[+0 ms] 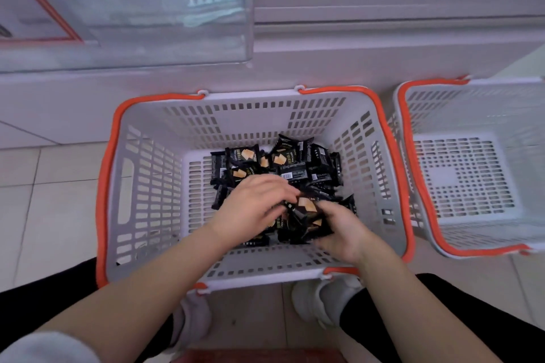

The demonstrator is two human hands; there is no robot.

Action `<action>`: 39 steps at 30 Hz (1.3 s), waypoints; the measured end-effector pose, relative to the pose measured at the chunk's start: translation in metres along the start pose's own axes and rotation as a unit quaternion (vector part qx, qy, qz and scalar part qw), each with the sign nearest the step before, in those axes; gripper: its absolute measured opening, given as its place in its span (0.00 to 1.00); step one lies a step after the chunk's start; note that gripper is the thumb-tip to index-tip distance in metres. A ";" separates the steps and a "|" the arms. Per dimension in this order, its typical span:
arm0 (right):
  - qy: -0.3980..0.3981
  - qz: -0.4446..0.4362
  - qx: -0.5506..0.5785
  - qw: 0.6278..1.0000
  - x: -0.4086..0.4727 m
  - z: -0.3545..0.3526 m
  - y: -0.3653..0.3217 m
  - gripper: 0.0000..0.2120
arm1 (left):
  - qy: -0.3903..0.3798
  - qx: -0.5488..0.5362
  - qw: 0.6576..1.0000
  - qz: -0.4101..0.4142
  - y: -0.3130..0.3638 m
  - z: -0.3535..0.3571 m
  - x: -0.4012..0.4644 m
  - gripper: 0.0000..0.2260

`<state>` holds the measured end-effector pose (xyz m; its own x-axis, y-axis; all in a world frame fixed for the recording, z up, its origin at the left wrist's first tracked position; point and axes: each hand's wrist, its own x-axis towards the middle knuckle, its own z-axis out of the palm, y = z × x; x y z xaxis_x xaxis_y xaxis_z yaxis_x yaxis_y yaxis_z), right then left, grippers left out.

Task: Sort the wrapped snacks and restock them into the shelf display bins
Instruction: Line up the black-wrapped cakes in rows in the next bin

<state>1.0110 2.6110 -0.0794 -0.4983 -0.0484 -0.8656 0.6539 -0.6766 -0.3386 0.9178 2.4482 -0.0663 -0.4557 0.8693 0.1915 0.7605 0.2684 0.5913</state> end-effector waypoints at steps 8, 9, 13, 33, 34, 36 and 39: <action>-0.065 0.001 -0.116 0.991 -0.009 0.009 0.000 0.13 | -0.004 0.040 0.996 0.086 0.001 -0.003 -0.007 0.07; -0.075 0.001 -0.121 0.990 -0.008 0.010 -0.001 0.13 | 0.005 0.038 0.997 0.067 0.000 0.001 -0.009 0.09; -0.030 -0.023 -0.115 0.993 0.009 0.008 -0.004 0.09 | 0.035 -0.051 0.974 -0.220 -0.017 0.013 -0.019 0.20; 0.088 0.080 -0.213 0.970 0.056 -0.012 0.002 0.06 | -0.405 0.026 0.820 -0.403 -0.092 0.079 -0.080 0.26; 0.089 0.076 -0.217 0.969 0.055 -0.013 0.001 0.07 | -0.412 0.041 0.818 -0.400 -0.092 0.081 -0.078 0.26; 0.096 0.068 -0.209 0.971 0.050 -0.015 -0.001 0.08 | -0.425 0.061 0.813 -0.392 -0.091 0.084 -0.076 0.25; 0.108 0.047 -0.192 0.974 0.041 -0.017 -0.004 0.22 | -0.396 0.052 0.816 -0.418 -0.087 0.081 -0.071 0.20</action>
<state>0.9977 2.6243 -0.1197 -0.3208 0.0869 -0.9431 0.8769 -0.3490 -0.3305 0.9220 2.3969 -0.1948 -0.4240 0.3486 -0.8359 0.3907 0.9031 0.1784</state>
